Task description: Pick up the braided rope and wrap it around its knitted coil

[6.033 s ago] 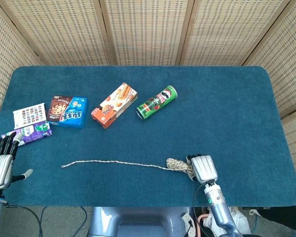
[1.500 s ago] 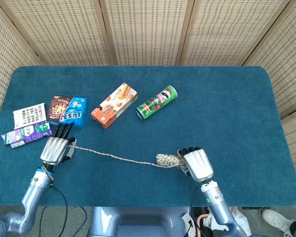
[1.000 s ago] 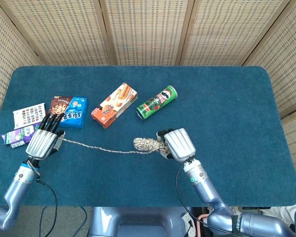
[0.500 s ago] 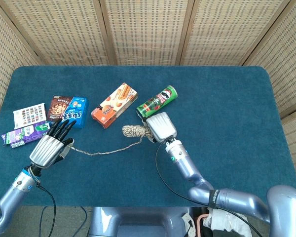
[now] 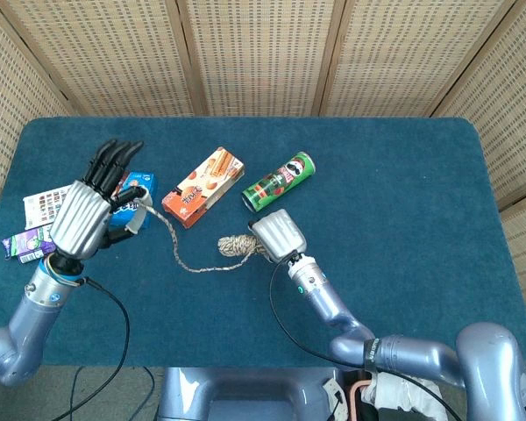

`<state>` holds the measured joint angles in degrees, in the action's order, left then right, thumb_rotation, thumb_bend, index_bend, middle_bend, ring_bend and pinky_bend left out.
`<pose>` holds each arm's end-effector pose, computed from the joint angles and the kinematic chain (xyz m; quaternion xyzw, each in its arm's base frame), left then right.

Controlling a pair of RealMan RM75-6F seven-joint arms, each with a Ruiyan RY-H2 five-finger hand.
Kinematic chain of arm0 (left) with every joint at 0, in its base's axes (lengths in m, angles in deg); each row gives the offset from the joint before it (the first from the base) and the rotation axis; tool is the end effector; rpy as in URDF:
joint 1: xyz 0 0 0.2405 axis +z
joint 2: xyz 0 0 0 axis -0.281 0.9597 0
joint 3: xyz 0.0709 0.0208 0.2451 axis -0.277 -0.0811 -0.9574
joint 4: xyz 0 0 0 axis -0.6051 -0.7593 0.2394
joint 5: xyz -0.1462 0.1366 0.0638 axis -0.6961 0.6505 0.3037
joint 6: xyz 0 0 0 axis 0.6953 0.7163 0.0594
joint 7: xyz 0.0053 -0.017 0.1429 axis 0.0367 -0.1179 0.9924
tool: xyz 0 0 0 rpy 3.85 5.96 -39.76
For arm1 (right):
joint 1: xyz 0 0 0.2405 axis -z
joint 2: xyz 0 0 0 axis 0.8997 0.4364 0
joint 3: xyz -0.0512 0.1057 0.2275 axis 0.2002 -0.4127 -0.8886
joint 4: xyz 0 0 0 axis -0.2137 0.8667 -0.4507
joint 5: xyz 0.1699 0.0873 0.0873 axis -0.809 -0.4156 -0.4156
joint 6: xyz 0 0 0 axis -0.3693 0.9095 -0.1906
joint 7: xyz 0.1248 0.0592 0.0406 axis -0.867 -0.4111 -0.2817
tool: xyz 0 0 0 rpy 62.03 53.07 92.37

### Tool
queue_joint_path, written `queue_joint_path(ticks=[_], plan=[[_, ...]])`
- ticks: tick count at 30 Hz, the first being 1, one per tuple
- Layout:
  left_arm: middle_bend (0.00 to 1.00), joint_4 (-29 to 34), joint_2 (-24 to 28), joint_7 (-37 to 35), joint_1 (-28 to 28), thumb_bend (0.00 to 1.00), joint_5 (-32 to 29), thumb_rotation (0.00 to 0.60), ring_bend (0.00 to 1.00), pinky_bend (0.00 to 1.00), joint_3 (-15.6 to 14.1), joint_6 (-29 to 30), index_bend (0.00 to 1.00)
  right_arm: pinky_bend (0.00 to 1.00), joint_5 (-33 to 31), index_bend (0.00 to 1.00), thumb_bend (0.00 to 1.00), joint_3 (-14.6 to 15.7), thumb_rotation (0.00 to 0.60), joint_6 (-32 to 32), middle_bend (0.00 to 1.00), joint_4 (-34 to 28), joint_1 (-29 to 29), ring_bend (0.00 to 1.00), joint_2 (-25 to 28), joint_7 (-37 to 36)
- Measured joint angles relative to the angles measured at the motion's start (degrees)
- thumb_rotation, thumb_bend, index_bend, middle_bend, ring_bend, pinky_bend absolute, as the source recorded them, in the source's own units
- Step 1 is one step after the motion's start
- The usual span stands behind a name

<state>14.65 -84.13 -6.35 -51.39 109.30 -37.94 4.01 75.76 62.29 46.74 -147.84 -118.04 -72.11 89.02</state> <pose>-0.1087 0.3284 0.1704 -0.6204 -0.1882 -0.6453 0.4041 -0.0479 -0.3661 -0.0524 0.7892 -0.2245 0.3629 0.4417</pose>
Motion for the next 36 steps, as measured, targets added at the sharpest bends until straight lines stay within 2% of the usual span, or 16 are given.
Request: queue_joint_path(ticks=[2, 5, 11, 21, 27, 36], plan=[[0.00, -0.3, 0.3, -0.3, -1.3, 0.58, -2.4, 0.600, 0.00, 0.00, 3.2, 0.5, 0.85, 0.73, 0.3, 0.68, 0.53, 0.7, 0.600, -0.3, 0.75, 0.0, 0.1, 0.60, 0.6, -0.5], [0.00, -3.0, 0.2, -0.2, -2.7, 0.58, -4.4, 0.600, 0.00, 0.00, 5.9, 1.1, 0.85, 0.73, 1.4, 0.68, 0.53, 1.6, 0.600, -1.1, 0.75, -0.4, 0.2, 0.60, 1.7, -2.0], [0.00, -14.9, -2.7, -0.5, -5.8, 0.58, -6.3, 0.600, 0.00, 0.00, 7.4, 0.6, 0.85, 0.73, 5.2, 0.68, 0.53, 2.4, 0.600, -3.3, 0.75, -1.5, 0.5, 0.60, 4.5, -9.9], [0.00, -41.2, -12.9, -4.2, -11.8, 0.58, -6.8, 0.600, 0.00, 0.00, 6.6, 0.0, 0.85, 0.73, 16.8, 0.68, 0.52, 3.8, 0.600, -5.4, 0.75, -1.9, 0.5, 0.60, 9.3, -27.7], [0.00, -53.3, -16.6, -6.0, -14.9, 0.58, -7.1, 0.600, 0.00, 0.00, 6.2, 0.0, 0.85, 0.72, 20.3, 0.68, 0.52, 5.3, 0.600, -5.8, 0.75, -0.7, 0.3, 0.60, 11.1, -30.7], [0.00, -68.9, -21.4, -6.6, -16.2, 0.58, -5.4, 0.600, 0.00, 0.00, 1.1, -1.1, 0.85, 0.71, 23.6, 0.68, 0.52, 5.8, 0.600, -5.4, 0.75, -1.6, 0.1, 0.60, 13.2, -40.2]])
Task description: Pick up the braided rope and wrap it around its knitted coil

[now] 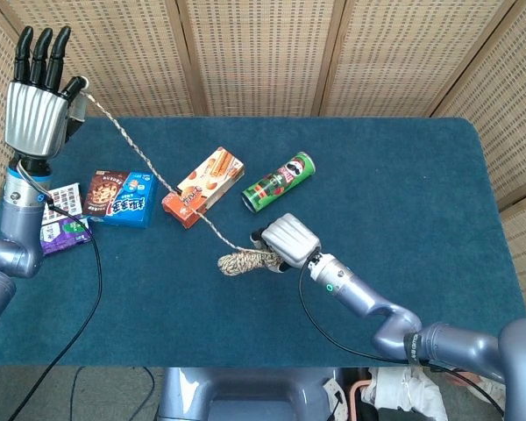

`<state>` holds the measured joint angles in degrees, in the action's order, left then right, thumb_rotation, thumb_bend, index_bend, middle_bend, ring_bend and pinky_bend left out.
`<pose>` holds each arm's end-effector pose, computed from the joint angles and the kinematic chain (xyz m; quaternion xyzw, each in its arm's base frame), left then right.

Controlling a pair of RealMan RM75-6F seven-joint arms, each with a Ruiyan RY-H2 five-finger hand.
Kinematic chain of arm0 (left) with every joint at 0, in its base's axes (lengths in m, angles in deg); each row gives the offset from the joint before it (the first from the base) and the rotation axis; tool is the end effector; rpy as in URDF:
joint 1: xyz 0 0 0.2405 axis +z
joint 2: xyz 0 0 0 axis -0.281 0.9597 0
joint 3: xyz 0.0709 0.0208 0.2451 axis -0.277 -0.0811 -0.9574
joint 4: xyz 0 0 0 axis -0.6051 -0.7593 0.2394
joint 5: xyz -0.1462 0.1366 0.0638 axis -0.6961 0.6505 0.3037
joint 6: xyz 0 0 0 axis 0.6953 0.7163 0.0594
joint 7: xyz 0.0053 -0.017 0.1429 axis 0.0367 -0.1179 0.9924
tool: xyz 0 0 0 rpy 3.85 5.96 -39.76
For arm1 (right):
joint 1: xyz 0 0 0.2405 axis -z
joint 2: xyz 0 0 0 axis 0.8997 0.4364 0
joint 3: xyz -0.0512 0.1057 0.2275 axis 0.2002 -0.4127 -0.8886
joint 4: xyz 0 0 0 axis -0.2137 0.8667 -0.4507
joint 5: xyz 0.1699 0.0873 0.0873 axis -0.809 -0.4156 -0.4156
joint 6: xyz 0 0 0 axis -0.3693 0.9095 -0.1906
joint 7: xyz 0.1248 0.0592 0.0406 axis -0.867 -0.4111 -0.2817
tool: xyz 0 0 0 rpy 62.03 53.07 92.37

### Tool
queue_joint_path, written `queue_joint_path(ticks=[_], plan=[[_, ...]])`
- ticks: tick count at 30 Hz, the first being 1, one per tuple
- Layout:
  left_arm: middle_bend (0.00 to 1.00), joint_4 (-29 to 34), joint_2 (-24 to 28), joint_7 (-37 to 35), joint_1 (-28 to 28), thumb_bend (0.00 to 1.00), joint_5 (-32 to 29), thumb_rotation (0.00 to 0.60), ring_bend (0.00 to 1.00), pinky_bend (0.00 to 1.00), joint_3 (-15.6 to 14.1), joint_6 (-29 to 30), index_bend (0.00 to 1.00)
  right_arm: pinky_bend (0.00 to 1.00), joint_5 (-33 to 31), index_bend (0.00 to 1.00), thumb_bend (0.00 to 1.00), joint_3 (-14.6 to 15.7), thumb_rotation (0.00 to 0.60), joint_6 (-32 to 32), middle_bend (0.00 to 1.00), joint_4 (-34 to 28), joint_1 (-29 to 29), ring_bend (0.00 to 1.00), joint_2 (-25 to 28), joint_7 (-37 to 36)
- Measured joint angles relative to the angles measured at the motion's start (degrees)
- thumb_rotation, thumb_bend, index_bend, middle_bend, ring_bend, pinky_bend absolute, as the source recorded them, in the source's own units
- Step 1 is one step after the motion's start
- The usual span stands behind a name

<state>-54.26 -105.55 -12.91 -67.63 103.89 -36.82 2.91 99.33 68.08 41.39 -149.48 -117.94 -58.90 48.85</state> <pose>-0.1630 0.4687 0.2066 -0.5806 0.0168 -0.5229 0.6239 -0.0636 -0.3654 -0.0089 0.8098 -0.2636 0.4385 0.2871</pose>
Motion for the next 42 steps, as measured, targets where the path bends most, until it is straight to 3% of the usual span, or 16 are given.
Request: queue_joint_path(ticks=[7, 12, 18, 26, 33, 37, 42], plan=[[0.00, -6.6, -5.3, -1.3, 0.5, 0.58, 0.8, 0.600, 0.00, 0.00, -4.2, -1.8, 0.85, 0.71, -3.2, 0.69, 0.53, -1.9, 0.600, -0.1, 0.75, -3.6, 0.5, 0.60, 1.1, -5.7], [0.00, -11.1, -9.3, -2.1, 1.9, 0.58, 3.5, 0.600, 0.00, 0.00, -9.0, -1.6, 0.85, 0.71, -9.5, 0.69, 0.54, -4.7, 0.600, -1.3, 0.75, -8.0, 0.7, 0.60, 1.9, -9.6], [0.00, -13.7, -11.7, -4.3, 3.8, 0.58, 6.2, 0.600, 0.00, 0.00, -13.2, 1.3, 0.85, 0.71, -17.0, 0.69, 0.54, -7.5, 0.600, -1.0, 0.75, -10.7, 0.7, 0.60, 2.2, -9.1], [0.00, -15.0, -12.3, -5.6, 6.4, 0.58, 11.1, 0.600, 0.00, 0.00, -18.9, 9.5, 0.85, 0.73, -34.0, 0.69, 0.55, -10.4, 0.600, 3.4, 0.75, -12.5, -1.3, 0.60, 0.8, 2.3], [0.00, -13.3, -12.7, -6.3, 6.9, 0.58, 14.1, 0.600, 0.00, 0.00, -21.8, 17.2, 0.85, 0.74, -51.6, 0.69, 0.56, -12.9, 0.600, 11.8, 0.76, -13.4, -6.5, 0.60, -2.1, 17.7], [0.00, -9.8, -12.8, -6.6, 6.6, 0.58, 15.2, 0.600, 0.00, 0.00, -22.5, 21.7, 0.85, 0.75, -55.9, 0.69, 0.56, -13.3, 0.600, 17.1, 0.76, -11.7, -9.8, 0.60, -5.7, 24.8], [0.00, -0.6, -11.9, -6.5, 5.4, 0.58, 15.3, 0.600, 0.00, 0.00, -21.9, 22.9, 0.85, 0.75, -55.8, 0.70, 0.56, -12.2, 0.600, 20.8, 0.76, -7.9, -12.7, 0.60, -10.1, 30.9]])
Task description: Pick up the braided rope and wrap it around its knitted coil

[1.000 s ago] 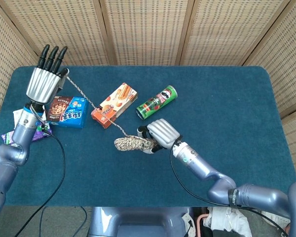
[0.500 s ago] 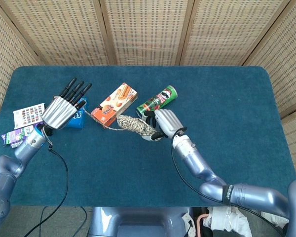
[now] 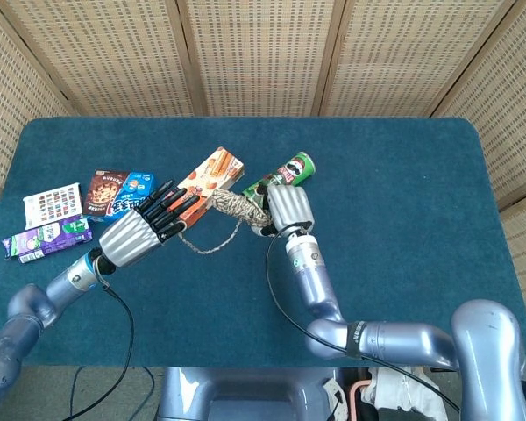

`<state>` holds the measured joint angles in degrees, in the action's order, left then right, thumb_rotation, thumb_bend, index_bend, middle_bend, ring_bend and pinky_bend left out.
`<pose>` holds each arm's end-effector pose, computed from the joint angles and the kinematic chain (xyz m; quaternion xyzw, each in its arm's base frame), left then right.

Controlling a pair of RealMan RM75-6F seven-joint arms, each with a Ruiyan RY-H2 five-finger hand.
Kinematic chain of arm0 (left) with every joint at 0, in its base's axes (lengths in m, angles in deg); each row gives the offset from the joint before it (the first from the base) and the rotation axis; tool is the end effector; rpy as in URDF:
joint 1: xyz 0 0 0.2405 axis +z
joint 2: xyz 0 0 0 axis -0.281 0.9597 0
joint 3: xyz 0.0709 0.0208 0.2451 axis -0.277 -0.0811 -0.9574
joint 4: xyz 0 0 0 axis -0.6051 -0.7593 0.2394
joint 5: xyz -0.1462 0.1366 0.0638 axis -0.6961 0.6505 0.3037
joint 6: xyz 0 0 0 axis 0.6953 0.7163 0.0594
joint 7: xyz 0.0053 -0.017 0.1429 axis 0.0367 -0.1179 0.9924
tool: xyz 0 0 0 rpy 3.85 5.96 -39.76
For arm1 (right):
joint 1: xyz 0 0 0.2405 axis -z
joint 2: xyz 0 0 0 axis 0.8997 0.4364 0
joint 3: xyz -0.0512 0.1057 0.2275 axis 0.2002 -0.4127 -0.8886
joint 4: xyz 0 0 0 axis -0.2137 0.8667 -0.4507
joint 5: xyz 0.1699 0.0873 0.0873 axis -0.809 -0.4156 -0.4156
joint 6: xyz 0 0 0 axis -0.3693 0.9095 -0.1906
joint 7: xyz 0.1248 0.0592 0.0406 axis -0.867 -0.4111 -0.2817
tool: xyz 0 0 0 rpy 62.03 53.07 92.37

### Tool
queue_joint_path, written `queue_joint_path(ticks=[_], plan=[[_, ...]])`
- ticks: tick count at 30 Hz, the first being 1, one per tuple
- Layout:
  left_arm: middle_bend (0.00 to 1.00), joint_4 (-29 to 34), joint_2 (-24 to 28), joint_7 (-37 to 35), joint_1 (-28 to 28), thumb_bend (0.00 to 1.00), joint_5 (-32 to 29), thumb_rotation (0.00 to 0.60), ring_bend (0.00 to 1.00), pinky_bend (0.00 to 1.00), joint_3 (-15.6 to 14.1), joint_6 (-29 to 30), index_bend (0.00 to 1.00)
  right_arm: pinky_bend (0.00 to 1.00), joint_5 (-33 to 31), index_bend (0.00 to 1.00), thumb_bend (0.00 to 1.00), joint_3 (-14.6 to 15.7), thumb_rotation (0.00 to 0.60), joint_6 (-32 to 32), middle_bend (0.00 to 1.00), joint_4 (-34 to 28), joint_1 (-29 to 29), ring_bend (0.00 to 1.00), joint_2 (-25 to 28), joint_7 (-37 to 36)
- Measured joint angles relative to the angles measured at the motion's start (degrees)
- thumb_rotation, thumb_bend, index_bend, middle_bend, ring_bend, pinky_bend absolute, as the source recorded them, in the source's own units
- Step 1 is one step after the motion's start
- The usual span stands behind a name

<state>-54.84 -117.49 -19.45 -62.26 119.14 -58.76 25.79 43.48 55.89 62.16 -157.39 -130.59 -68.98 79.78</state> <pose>-0.1646 0.3599 0.0600 -0.7194 0.0603 -0.5971 0.3496 0.0020 -0.3871 -0.0124 0.6359 -0.4590 0.4289 0.4483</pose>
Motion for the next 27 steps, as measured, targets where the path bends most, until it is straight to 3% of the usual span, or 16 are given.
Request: queue_joint_path(ticks=[4, 10, 17, 23, 27], plan=[[0.00, 8.7, 1.4, 1.4, -1.4, 0.58, -0.2, 0.600, 0.00, 0.00, 1.1, -0.6, 0.85, 0.75, 0.9, 0.70, 0.56, 0.7, 0.600, 0.6, 0.76, 0.9, -0.9, 0.60, -1.5, 2.6], [0.00, 27.1, 5.1, 6.3, -4.0, 0.58, -1.3, 0.600, 0.00, 0.00, 4.5, -3.8, 0.85, 0.75, 3.5, 0.70, 0.56, 1.9, 0.600, 0.6, 0.76, 1.4, -1.6, 0.60, -3.3, 5.4], [0.00, 47.7, 9.0, 9.7, -5.9, 0.58, -9.6, 0.600, 0.00, 0.00, 12.5, -11.7, 0.85, 0.75, 7.8, 0.70, 0.56, 3.8, 0.600, -1.3, 0.76, 1.8, -1.3, 0.60, -3.5, 5.8], [0.00, 56.4, 10.5, 11.6, -7.0, 0.58, -20.5, 0.600, 0.00, 0.00, 21.1, -18.7, 0.85, 0.75, 11.8, 0.70, 0.57, 5.5, 0.600, -5.3, 0.76, 2.4, -0.6, 0.60, -3.3, 3.9], [0.00, 58.1, 10.4, 11.6, -7.4, 0.58, -25.5, 0.600, 0.00, 0.00, 24.8, -20.7, 0.85, 0.74, 14.7, 0.70, 0.57, 6.2, 0.600, -9.5, 0.76, 2.1, 0.0, 0.60, -2.5, 0.6]])
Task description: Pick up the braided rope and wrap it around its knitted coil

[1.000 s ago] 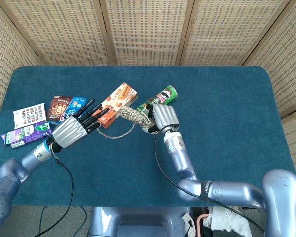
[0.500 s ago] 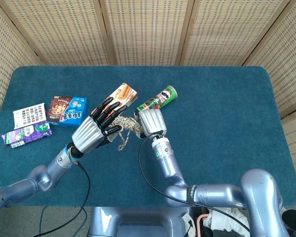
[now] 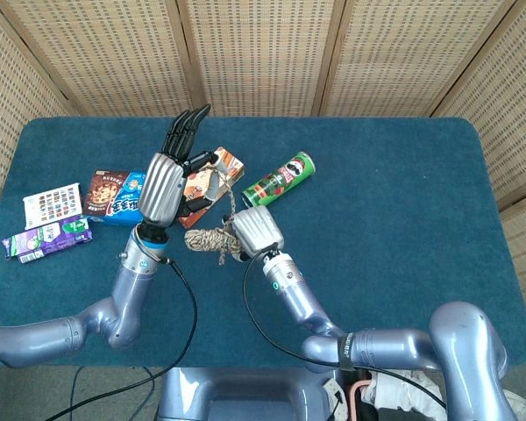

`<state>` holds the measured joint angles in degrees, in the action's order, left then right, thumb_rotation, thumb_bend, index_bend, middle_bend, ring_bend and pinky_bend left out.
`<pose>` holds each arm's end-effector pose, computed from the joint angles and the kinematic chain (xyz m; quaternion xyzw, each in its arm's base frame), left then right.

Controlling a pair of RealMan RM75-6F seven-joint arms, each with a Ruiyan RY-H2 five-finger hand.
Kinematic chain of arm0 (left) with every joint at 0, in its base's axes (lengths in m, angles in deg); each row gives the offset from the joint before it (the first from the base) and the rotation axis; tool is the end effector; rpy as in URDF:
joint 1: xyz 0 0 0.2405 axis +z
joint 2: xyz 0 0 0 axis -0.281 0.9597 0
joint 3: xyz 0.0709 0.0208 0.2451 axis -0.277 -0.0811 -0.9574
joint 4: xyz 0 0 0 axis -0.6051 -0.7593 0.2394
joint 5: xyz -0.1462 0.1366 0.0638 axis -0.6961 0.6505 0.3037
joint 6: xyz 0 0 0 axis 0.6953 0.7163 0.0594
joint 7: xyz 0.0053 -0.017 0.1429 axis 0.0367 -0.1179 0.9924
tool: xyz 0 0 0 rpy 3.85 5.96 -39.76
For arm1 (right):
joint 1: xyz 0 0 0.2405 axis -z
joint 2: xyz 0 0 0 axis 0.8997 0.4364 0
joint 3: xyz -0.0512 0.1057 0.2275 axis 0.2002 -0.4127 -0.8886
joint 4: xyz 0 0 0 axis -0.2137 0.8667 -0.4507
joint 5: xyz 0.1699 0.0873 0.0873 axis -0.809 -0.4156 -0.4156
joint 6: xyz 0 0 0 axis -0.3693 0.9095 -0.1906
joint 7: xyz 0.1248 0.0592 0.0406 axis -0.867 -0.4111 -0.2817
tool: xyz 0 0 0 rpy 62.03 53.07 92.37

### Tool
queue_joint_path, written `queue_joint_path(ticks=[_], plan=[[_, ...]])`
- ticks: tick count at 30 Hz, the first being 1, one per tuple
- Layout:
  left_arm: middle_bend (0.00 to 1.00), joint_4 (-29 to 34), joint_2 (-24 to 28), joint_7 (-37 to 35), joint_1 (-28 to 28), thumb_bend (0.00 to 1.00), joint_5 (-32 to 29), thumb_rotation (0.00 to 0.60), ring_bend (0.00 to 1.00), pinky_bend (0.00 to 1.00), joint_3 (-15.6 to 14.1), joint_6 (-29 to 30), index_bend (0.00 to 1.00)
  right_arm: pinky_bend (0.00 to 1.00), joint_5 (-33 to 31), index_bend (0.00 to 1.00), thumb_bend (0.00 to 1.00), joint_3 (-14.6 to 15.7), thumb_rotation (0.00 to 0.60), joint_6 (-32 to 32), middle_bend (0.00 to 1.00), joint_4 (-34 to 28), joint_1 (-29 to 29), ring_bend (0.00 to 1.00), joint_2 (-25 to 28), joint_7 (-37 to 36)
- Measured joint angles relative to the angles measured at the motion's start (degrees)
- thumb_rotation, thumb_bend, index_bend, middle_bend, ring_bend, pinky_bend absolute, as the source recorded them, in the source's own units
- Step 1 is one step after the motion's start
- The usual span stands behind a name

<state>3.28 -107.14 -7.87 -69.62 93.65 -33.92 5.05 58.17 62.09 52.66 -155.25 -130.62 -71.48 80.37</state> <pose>-0.0165 0.3767 0.0852 -0.5272 -0.2875 -0.7317 0.3224 0.0175 -0.3598 -0.0511 0.7501 -0.3484 0.4191 0.3745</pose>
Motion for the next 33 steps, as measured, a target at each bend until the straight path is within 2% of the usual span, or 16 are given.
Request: queue_joint_path(ticks=[4, 6, 11, 16, 21, 25, 29, 33], plan=[[0.00, -0.8, -0.4, -0.4, -0.2, 0.58, -5.3, 0.600, 0.00, 0.00, 4.1, -2.0, 0.85, 0.73, 5.3, 0.70, 0.57, 1.0, 0.600, -5.0, 0.76, 0.0, 0.7, 0.60, 1.5, -5.4], [0.00, -2.7, -0.5, -0.6, -0.3, 0.58, -6.3, 0.600, 0.00, 0.00, 5.2, -2.5, 0.85, 0.73, 9.1, 0.70, 0.57, 1.6, 0.600, -6.9, 0.76, 0.2, 1.2, 0.60, 2.4, -8.6], [0.00, -10.3, -0.1, -1.5, 0.0, 0.58, -6.3, 0.600, 0.00, 0.00, 5.3, -4.0, 0.85, 0.72, 16.5, 0.70, 0.57, 2.2, 0.600, -10.1, 0.76, 0.1, 2.8, 0.60, 4.4, -17.8], [0.00, -19.7, -0.6, -5.6, 1.0, 0.58, -6.4, 0.600, 0.00, 0.00, 4.3, -6.4, 0.85, 0.72, 20.4, 0.70, 0.57, 1.4, 0.600, -11.8, 0.76, -1.1, 4.6, 0.60, 6.2, -27.5], [0.00, -27.7, -2.9, -13.8, 2.1, 0.58, -6.3, 0.600, 0.00, 0.00, 2.7, -9.5, 0.85, 0.72, 21.5, 0.70, 0.57, -0.9, 0.600, -13.3, 0.76, -3.3, 6.2, 0.60, 7.7, -35.6], [0.00, -31.3, -4.7, -16.4, 2.5, 0.58, -5.5, 0.600, 0.00, 0.00, 1.5, -10.4, 0.85, 0.72, 20.6, 0.70, 0.57, -2.8, 0.600, -13.6, 0.76, -5.1, 7.0, 0.60, 8.0, -39.0], [0.00, -34.5, -6.6, -18.0, 2.9, 0.58, -4.5, 0.600, 0.00, 0.00, 0.2, -11.0, 0.85, 0.72, 18.6, 0.70, 0.57, -4.2, 0.600, -13.6, 0.76, -6.1, 7.4, 0.60, 7.9, -40.7], [0.00, -37.7, -8.4, -20.7, 3.5, 0.58, -2.9, 0.600, 0.00, 0.00, -1.6, -11.0, 0.85, 0.72, 13.8, 0.70, 0.57, -6.1, 0.600, -13.4, 0.76, -7.4, 7.7, 0.60, 8.1, -42.1]])
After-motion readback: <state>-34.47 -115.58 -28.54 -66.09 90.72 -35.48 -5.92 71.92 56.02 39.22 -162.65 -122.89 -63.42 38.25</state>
